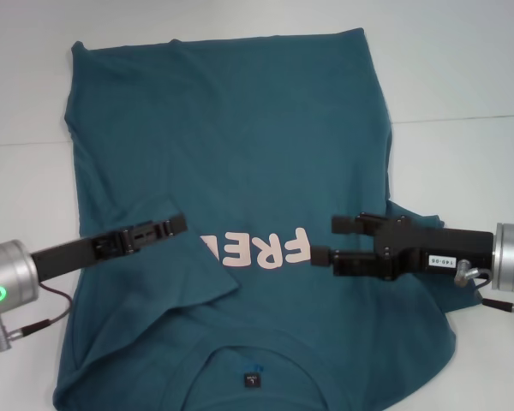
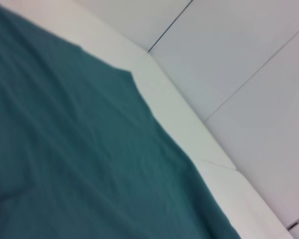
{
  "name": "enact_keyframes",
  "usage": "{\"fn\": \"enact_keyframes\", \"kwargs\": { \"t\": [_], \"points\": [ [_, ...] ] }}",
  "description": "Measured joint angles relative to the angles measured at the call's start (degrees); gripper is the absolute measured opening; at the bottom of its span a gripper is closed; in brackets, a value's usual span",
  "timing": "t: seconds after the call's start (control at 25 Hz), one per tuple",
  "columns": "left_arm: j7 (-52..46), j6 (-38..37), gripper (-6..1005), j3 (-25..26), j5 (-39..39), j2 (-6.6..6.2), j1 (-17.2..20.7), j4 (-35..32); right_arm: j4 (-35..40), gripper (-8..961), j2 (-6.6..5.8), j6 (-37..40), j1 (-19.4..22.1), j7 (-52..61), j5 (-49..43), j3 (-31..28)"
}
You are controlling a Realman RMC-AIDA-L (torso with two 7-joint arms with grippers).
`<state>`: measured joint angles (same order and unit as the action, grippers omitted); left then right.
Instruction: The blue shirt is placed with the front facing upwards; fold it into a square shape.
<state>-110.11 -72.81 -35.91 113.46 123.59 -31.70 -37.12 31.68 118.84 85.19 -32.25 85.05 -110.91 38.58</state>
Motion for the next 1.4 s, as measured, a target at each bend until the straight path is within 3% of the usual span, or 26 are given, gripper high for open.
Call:
{"fn": "enact_keyframes", "kwargs": {
  "t": [0.08,0.4,0.6,0.76,1.08,1.4],
  "points": [
    [2.09,-2.08,720,1.15,-0.11,-0.05,0.55,-0.92,0.08,879,-0.54,-0.46,0.04,1.5,0.0,-0.07],
    [11.39,-6.28,882,1.92,-2.18,0.25,3.01,-3.95,1.17,876,-4.73,-2.71,1.12,10.11,-0.48,-0.51],
    [25.69,-8.59,893,1.89,-1.69,0.26,4.22,-3.88,4.44,874,-6.97,-4.62,1.88,19.85,-3.35,-0.52],
    [29.65,-9.34,890,1.91,-1.31,0.25,5.08,-3.89,6.5,873,-8.0,-6.54,1.98,28.38,-6.92,-0.54],
    [31.48,-14.74,887,1.45,-0.44,0.26,5.76,-4.04,7.75,870,-9.03,-10.14,1.81,39.24,-11.26,-0.67],
    [31.92,-15.3,886,1.36,0.15,0.27,5.95,-3.6,7.44,867,-8.12,-13.04,0.44,40.78,-15.49,-0.23]
  ]
}}
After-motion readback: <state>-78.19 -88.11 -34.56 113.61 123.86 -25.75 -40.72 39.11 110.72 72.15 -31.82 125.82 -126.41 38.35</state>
